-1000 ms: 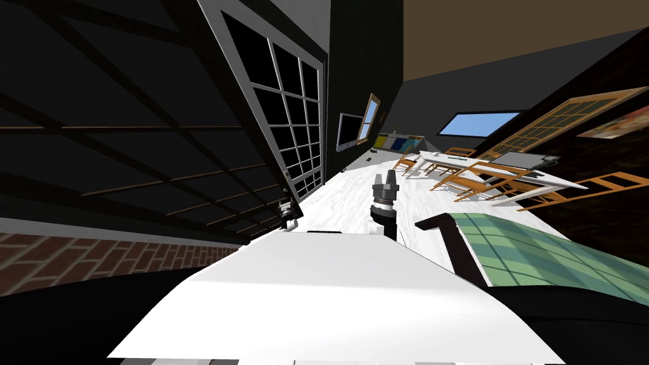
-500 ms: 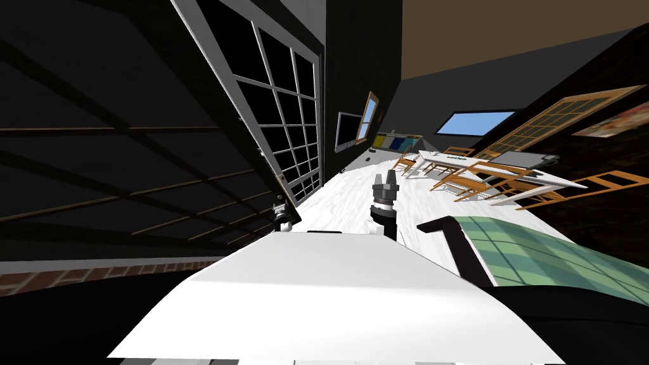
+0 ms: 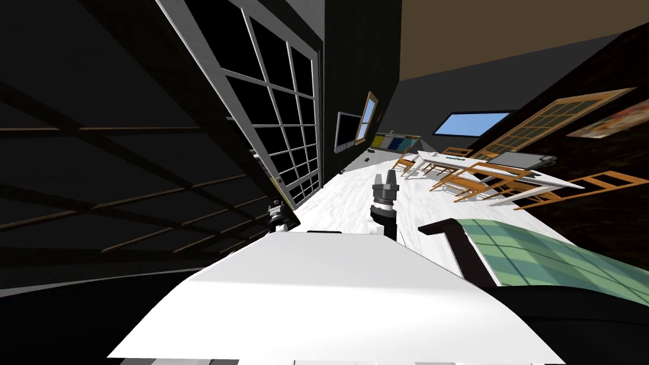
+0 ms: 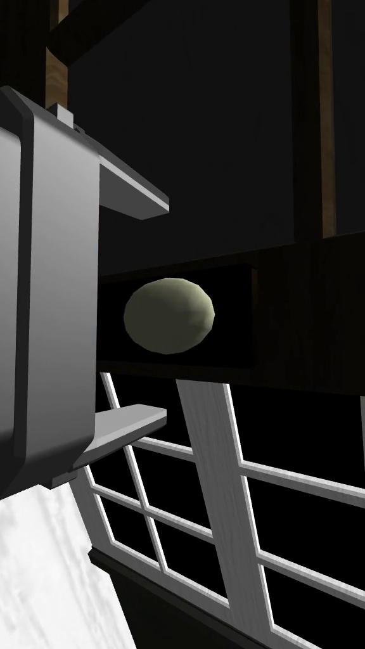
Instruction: Pull the door open
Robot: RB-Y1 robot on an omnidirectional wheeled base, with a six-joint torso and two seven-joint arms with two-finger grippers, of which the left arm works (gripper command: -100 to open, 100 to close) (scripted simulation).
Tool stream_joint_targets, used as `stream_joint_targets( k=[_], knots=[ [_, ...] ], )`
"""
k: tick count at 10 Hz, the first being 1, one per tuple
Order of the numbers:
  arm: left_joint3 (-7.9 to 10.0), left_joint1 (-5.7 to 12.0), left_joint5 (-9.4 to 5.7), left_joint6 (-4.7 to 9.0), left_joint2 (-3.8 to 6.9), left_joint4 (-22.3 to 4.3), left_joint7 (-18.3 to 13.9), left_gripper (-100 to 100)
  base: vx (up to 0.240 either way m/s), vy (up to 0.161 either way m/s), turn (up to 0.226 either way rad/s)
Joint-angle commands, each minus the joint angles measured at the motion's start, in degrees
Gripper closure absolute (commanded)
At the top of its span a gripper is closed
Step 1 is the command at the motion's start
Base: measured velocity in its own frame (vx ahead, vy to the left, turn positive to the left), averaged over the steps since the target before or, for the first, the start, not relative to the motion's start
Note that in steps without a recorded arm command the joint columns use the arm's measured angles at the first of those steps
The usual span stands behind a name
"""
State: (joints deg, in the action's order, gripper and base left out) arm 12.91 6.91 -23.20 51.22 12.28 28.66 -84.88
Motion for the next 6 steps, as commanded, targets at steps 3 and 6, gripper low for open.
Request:
stream_joint_targets(
  k=[3, 6],
  knots=[
    [-0.24, -0.91, 0.06, 0.28, 2.27, -0.78, -2.80, -100, 0.145, 0.006, -0.025],
    [-0.17, -1.46, 0.02, -0.33, 1.94, 0.48, -2.30, 100, 0.006, 0.001, 0.006]
  ],
)
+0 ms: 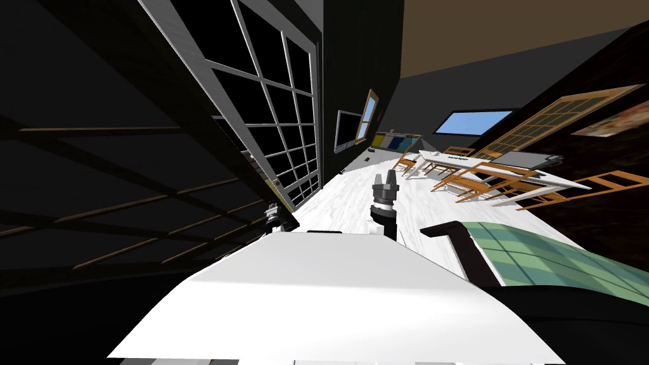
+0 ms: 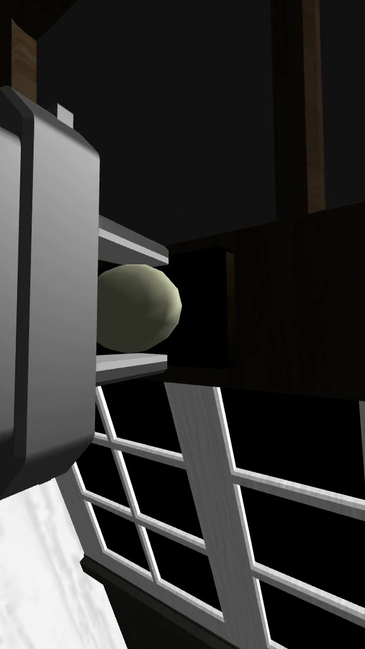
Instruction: Pull the door open
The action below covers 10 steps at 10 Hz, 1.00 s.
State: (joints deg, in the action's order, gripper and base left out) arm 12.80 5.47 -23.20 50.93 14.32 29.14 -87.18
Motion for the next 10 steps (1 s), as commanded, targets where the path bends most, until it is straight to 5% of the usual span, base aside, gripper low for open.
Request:
stream_joint_targets(
  k=[1, 4, 10],
  knots=[
    [-0.06, -0.02, 0.02, -0.04, -0.10, 0.00, 0.00, 100, -0.008, 0.004, -0.015],
    [-0.06, -0.02, 0.02, -0.04, -0.10, 0.00, 0.00, 100, -0.002, 0.000, -0.001],
    [-3.49, -0.25, 2.31, -0.28, 0.23, 0.92, -2.80, 100, -0.173, 0.001, -0.051]
  ],
)
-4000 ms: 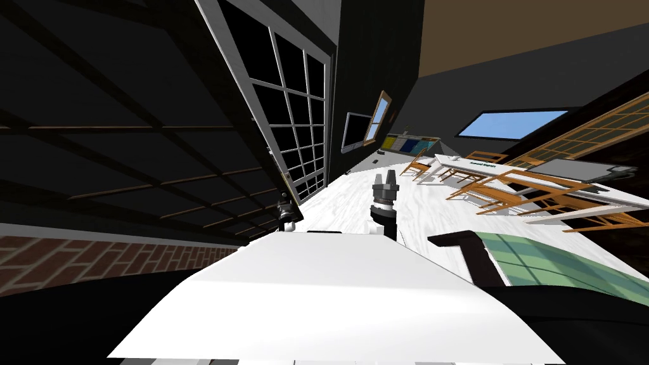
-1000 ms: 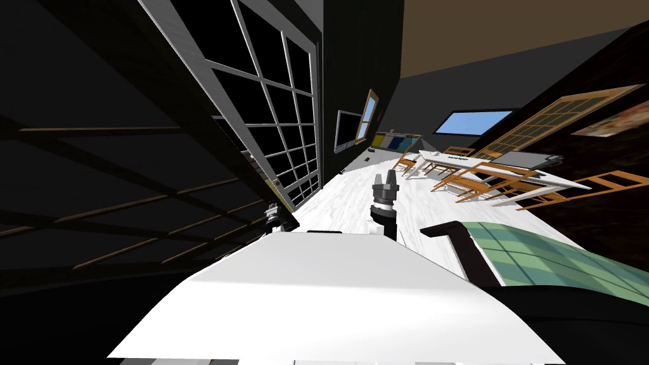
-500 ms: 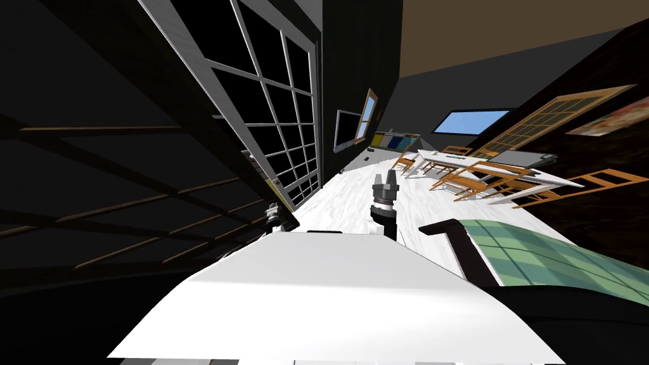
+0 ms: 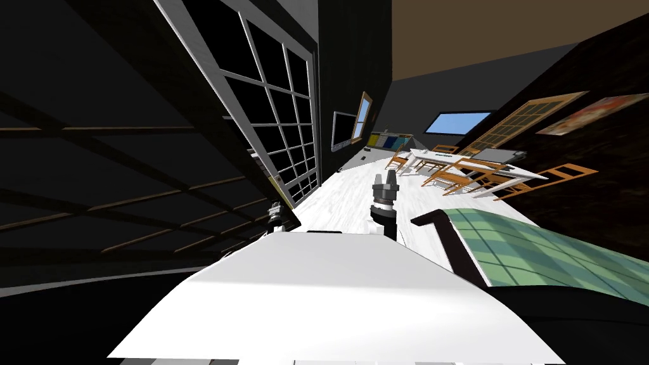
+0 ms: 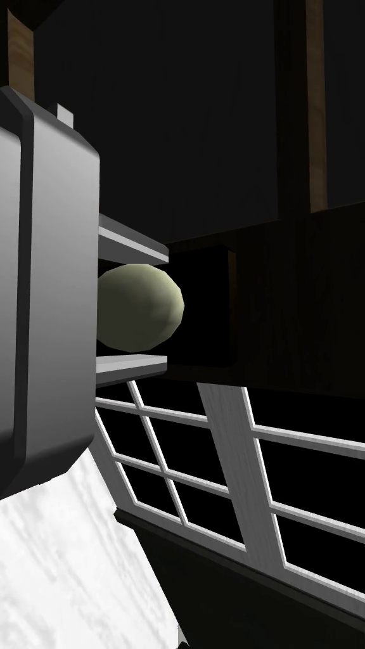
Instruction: Pull the door open
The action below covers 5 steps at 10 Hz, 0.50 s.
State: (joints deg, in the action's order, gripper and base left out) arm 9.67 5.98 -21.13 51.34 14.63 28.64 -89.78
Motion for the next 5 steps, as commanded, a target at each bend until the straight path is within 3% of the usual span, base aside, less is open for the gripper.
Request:
stream_joint_targets(
  k=[1, 4, 5],
  knots=[
    [-1.01, -0.80, 0.67, -0.74, -0.04, 1.59, -0.73, 100, -0.212, 0.001, -0.060],
    [-2.81, -0.94, 1.86, -0.84, 0.11, 2.07, -2.22, 100, -0.235, -0.006, -0.054],
    [-2.51, -0.71, 1.68, -0.80, 0.16, 1.73, -1.91, 100, -0.100, 0.004, -0.029]
  ],
)
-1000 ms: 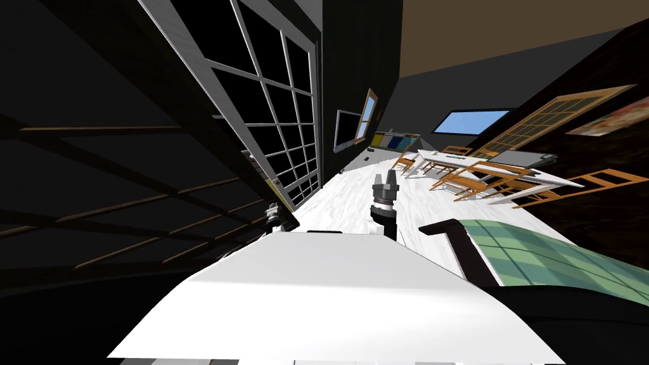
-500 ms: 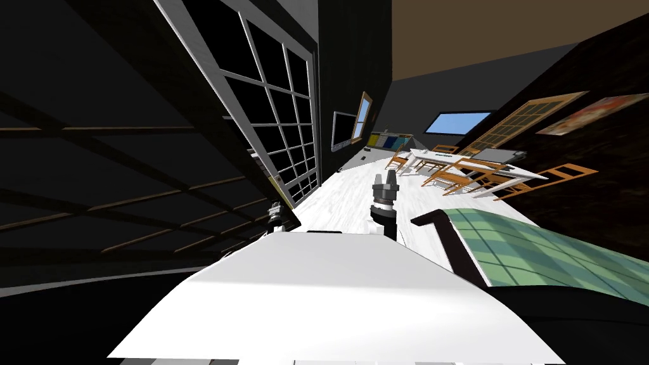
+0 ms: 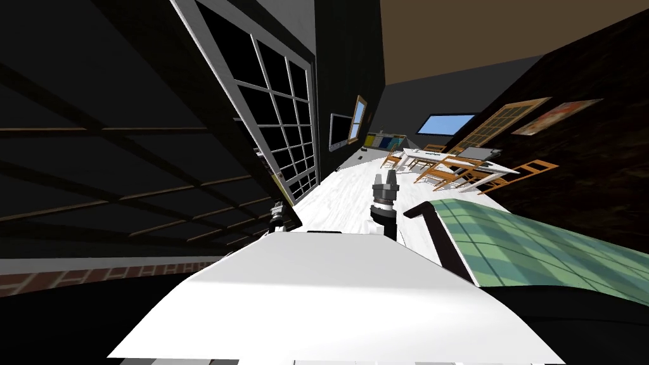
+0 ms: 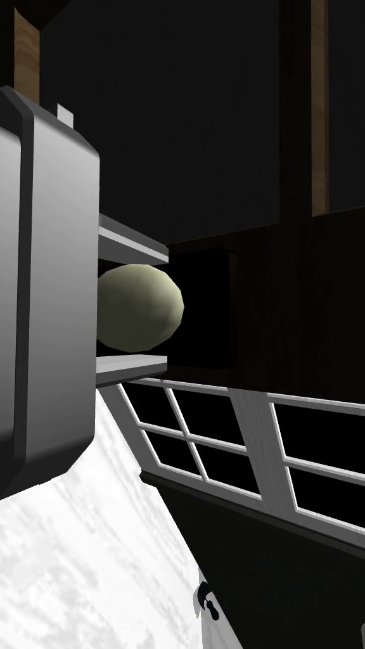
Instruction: Pull the door open
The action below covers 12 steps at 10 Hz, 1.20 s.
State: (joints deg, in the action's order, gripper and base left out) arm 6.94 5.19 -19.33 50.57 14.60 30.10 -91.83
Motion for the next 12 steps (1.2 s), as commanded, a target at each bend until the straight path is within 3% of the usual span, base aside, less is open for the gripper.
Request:
stream_joint_targets(
  k=[1, 9, 10, 12],
  knots=[
    [-0.91, -0.28, 0.64, 0.20, 0.38, 0.27, -0.93, 100, -0.156, 0.013, -0.041],
    [-6.29, -1.95, 4.40, 1.39, 2.63, 1.85, -6.40, 100, -0.203, 0.002, -0.044],
    [-5.90, -1.99, 4.13, 1.00, 2.48, 2.16, -5.88, 100, -0.092, 0.003, -0.017],
    [-7.86, -4.50, 5.57, 3.70, 4.07, 2.67, -8.38, 100, -0.024, -0.021, 0.075]
  ],
)
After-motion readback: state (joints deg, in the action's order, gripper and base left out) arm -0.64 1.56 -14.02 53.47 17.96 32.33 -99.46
